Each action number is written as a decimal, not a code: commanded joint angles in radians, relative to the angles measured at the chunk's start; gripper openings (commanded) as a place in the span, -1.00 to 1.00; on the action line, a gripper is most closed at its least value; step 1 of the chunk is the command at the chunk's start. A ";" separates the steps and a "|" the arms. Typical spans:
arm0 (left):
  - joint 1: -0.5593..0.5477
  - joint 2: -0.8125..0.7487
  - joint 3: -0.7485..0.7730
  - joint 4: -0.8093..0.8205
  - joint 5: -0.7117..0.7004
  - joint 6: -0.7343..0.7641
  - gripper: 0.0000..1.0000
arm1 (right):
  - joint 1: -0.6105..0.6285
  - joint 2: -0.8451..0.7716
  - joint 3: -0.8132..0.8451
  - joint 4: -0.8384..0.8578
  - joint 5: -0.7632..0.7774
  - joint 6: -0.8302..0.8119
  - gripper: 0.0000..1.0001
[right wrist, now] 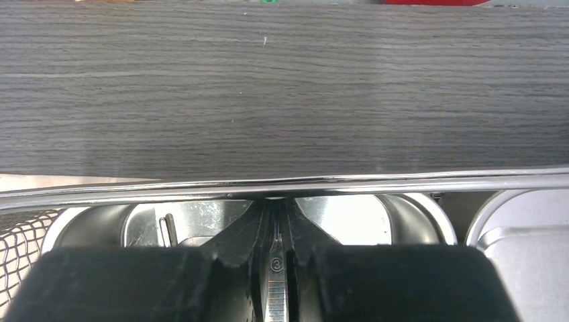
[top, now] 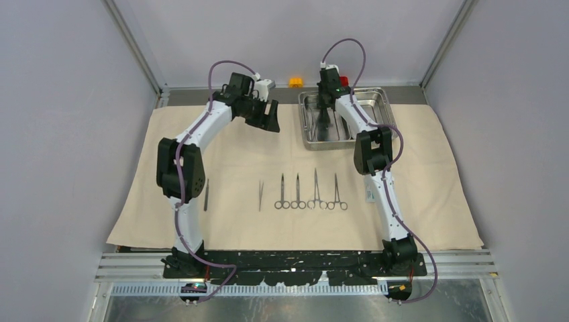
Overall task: Open and lay out the surgical kit
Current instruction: Pick up the medical item from the container.
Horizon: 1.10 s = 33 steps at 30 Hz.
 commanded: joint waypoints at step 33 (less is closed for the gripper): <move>-0.010 0.026 0.186 -0.048 0.030 -0.036 0.40 | -0.003 -0.221 0.063 -0.119 0.023 -0.042 -0.99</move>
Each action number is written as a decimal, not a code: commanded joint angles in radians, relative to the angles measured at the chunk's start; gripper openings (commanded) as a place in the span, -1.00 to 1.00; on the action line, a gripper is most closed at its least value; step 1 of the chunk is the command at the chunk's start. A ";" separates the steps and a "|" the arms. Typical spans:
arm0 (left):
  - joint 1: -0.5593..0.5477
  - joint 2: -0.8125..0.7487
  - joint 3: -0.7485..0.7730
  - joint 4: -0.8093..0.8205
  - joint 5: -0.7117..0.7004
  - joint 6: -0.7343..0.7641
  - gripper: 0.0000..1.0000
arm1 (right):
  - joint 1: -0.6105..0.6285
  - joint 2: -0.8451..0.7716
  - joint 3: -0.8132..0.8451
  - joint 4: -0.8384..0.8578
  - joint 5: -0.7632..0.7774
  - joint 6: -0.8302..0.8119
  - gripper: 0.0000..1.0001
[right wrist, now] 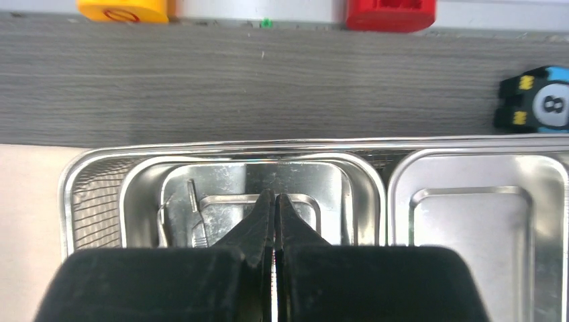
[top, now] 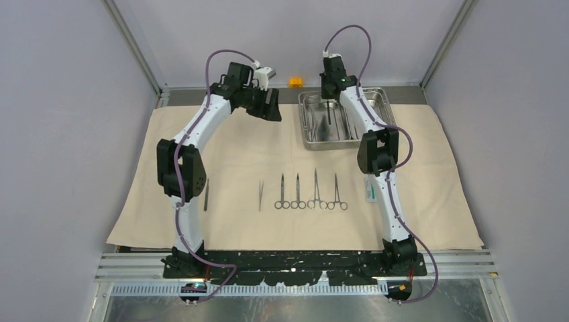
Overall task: Open and lay out the surgical kit
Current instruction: Pick up the medical item from the container, then place the medical item in the surgical kit.
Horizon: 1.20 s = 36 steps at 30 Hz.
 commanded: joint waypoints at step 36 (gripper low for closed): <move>-0.098 0.071 -0.001 0.335 0.265 -0.652 0.37 | 0.129 -0.579 -0.437 -0.038 -0.171 0.376 -0.99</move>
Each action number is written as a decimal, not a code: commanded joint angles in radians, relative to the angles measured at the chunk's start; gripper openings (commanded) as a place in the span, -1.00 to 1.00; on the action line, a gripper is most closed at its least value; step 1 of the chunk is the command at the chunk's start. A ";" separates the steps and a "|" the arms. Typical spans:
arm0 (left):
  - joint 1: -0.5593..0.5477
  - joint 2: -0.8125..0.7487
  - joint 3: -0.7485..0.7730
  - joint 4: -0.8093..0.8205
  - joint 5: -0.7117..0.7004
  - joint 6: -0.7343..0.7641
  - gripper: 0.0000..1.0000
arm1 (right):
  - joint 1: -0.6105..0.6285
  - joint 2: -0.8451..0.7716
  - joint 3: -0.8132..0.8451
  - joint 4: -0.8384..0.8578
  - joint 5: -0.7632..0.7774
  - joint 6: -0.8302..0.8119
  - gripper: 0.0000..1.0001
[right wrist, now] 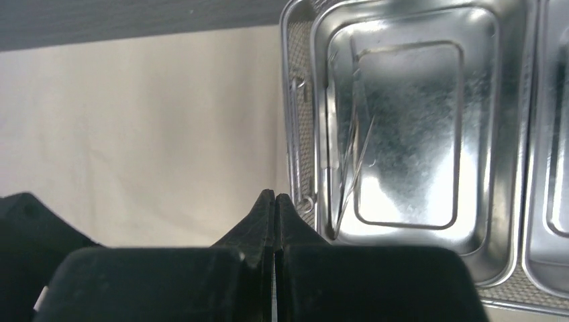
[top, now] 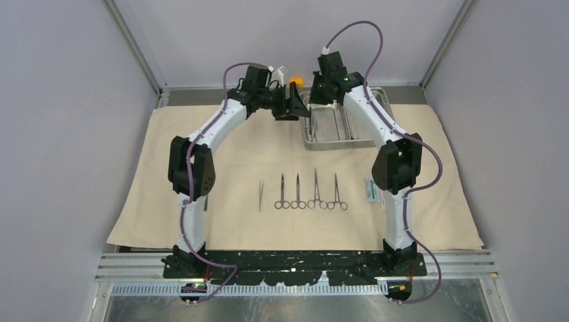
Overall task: Open and lay out the surgical kit
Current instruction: Place the medical item in the surgical kit.
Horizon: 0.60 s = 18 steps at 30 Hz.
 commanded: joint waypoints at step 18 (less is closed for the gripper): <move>-0.015 0.011 -0.089 0.208 0.057 -0.174 0.18 | 0.077 -0.172 -0.116 0.063 0.014 0.046 -1.00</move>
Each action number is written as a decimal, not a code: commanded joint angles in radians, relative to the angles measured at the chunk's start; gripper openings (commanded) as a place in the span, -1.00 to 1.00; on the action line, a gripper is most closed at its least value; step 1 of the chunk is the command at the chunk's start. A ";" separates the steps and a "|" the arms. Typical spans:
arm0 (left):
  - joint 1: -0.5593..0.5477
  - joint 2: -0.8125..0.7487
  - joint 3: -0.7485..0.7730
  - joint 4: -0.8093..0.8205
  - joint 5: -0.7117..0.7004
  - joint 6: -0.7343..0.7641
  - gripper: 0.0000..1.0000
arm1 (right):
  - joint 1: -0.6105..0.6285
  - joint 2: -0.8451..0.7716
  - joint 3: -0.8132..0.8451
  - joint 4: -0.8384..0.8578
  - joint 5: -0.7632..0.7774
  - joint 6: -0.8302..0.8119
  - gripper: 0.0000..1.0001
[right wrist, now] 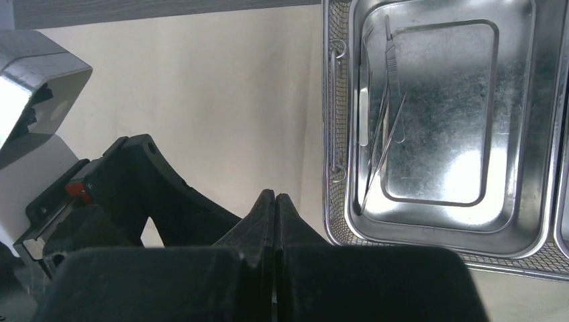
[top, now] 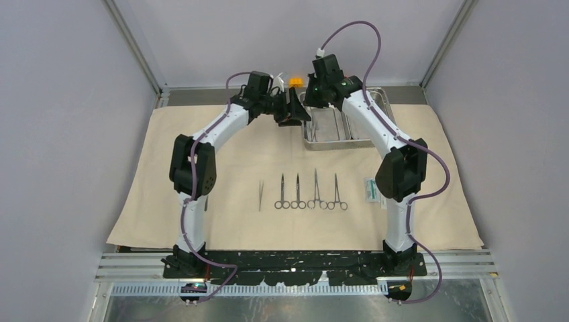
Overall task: Open and lay out the surgical kit
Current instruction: Place the medical item in the surgical kit.
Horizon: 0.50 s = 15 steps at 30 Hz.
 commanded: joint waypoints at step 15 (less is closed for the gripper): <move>-0.006 0.020 -0.006 0.134 0.059 -0.069 -0.27 | 0.006 -0.067 -0.026 0.049 -0.015 0.016 -0.99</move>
